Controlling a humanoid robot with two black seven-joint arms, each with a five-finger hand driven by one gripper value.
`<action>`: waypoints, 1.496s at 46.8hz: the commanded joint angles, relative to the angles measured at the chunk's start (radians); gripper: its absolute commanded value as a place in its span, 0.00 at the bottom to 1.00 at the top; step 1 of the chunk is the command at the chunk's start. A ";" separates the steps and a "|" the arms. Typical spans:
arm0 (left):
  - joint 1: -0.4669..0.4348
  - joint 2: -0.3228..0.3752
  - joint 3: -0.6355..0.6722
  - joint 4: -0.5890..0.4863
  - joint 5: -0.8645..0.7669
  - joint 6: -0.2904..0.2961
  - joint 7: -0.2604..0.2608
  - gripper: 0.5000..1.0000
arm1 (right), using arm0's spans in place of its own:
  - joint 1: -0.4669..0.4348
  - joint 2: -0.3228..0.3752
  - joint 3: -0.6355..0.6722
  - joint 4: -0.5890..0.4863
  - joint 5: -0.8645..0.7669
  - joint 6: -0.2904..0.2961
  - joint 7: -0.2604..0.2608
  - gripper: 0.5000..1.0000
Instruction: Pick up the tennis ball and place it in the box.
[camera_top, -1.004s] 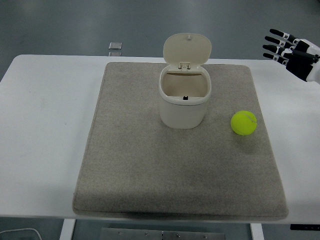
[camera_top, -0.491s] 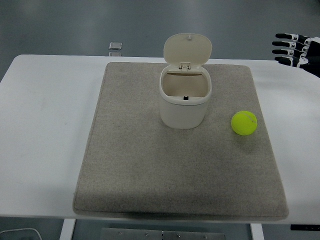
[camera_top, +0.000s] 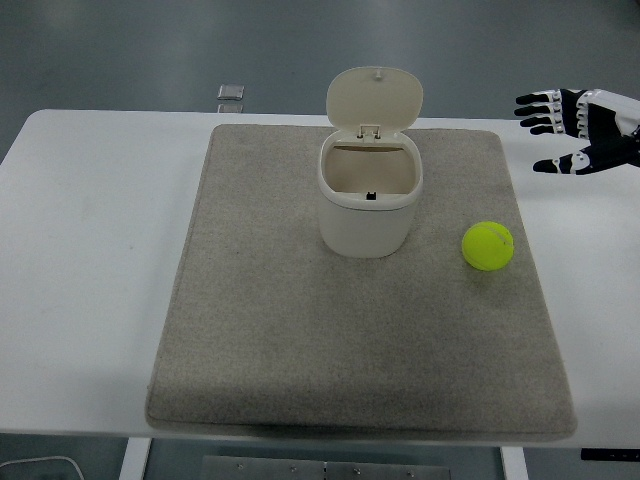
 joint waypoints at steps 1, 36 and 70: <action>0.000 0.000 0.000 0.000 0.000 0.000 -0.001 0.98 | -0.003 -0.017 -0.002 0.048 -0.073 0.000 0.022 0.82; 0.000 0.000 -0.001 -0.001 0.000 0.000 -0.001 0.98 | -0.164 -0.021 -0.026 0.186 -0.328 -0.148 0.101 0.83; 0.000 0.000 0.000 0.000 0.000 0.000 -0.001 0.98 | -0.172 0.000 -0.146 0.186 -0.394 -0.378 0.132 0.82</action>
